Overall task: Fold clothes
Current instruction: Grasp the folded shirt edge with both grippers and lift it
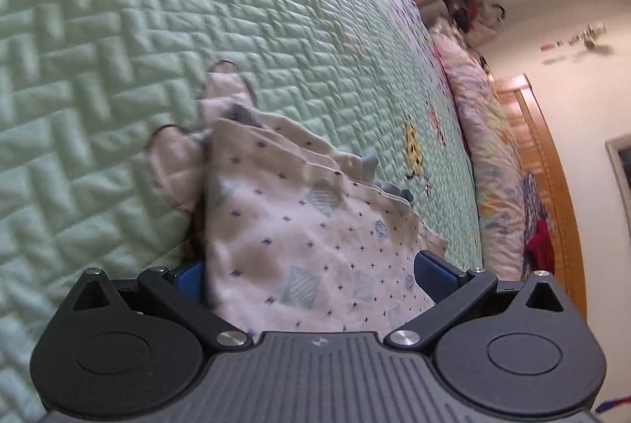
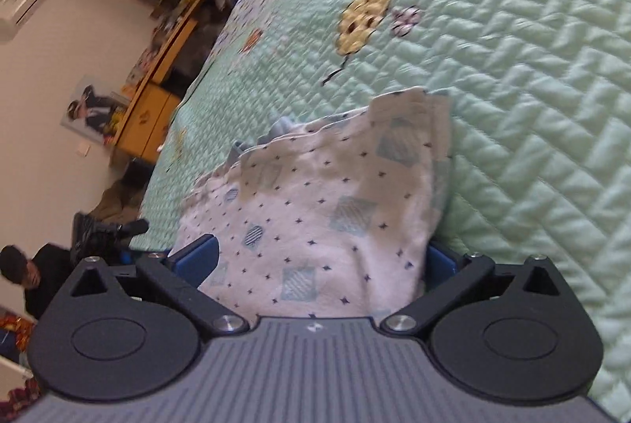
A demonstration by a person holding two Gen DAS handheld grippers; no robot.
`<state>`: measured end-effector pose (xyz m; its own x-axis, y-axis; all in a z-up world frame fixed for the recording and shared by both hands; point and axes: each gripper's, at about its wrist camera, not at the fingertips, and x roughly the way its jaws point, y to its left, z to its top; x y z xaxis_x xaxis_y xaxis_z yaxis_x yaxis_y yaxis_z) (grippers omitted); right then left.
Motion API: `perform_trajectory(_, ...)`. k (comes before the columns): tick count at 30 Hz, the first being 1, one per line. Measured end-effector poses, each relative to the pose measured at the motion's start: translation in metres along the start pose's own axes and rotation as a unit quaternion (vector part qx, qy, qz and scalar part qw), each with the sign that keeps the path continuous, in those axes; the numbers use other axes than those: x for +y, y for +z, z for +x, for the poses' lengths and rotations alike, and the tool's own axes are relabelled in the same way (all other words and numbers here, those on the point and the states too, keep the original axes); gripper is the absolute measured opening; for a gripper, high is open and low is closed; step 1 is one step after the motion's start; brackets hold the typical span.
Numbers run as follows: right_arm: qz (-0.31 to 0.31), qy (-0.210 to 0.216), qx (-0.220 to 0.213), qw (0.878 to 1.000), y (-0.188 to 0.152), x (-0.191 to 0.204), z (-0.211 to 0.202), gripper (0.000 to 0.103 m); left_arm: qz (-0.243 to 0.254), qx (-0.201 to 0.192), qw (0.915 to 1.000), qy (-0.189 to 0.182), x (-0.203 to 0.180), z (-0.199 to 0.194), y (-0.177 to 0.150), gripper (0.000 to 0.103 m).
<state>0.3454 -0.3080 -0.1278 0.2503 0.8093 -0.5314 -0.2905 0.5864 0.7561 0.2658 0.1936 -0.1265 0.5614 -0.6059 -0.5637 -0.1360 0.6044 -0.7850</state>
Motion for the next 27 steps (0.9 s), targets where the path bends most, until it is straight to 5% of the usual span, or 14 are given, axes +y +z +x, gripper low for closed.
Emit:
perform_trajectory(8, -0.029, 0.038, 0.006, 0.999, 0.002, 0.006, 0.016, 0.097, 0.048, 0.008, 0.9988, -0.009, -0.019, 0.024, 0.000, 0.102)
perform_trajectory(9, -0.021, 0.031, 0.002, 0.999, 0.002, 0.002, 0.015, 0.088, 0.057, 0.006, 0.9984, -0.004, -0.023, 0.025, -0.001, 0.101)
perform_trajectory(11, -0.004, 0.017, -0.004, 1.000, 0.001, -0.005, 0.014, 0.049, 0.083, 0.001, 0.9963, 0.024, -0.032, 0.025, -0.006, 0.096)
perform_trajectory(12, 0.005, 0.010, -0.007, 1.000, 0.001, -0.008, 0.014, 0.018, 0.100, -0.002, 0.9941, 0.041, -0.037, 0.025, -0.009, 0.090)
perform_trajectory(13, 0.017, 0.010, -0.012, 1.000, -0.001, -0.014, 0.012, 0.013, 0.116, -0.003, 0.9913, 0.061, -0.043, 0.026, -0.012, 0.081)
perform_trajectory(15, 0.024, 0.011, -0.025, 0.999, -0.007, -0.015, 0.009, 0.013, 0.139, -0.005, 0.9851, 0.101, -0.051, 0.025, -0.014, 0.060)
perform_trajectory(16, 0.025, 0.011, -0.032, 0.999, -0.010, -0.015, 0.007, 0.013, 0.141, -0.007, 0.9828, 0.118, -0.052, 0.024, -0.013, 0.031)
perform_trajectory(17, 0.027, 0.009, -0.038, 0.999, -0.013, -0.013, 0.006, 0.013, 0.134, -0.007, 0.9831, 0.125, -0.050, 0.021, -0.011, 0.017)
perform_trajectory(22, 0.075, 0.039, -0.085, 0.993, -0.025, -0.010, -0.002, 0.013, 0.080, -0.035, 0.9928, 0.082, -0.036, 0.002, -0.012, 0.016)
perform_trajectory(27, 0.151, 0.125, -0.152, 0.969, -0.050, -0.014, -0.016, 0.012, 0.030, -0.066, 0.9973, 0.011, -0.039, -0.014, -0.024, 0.016)
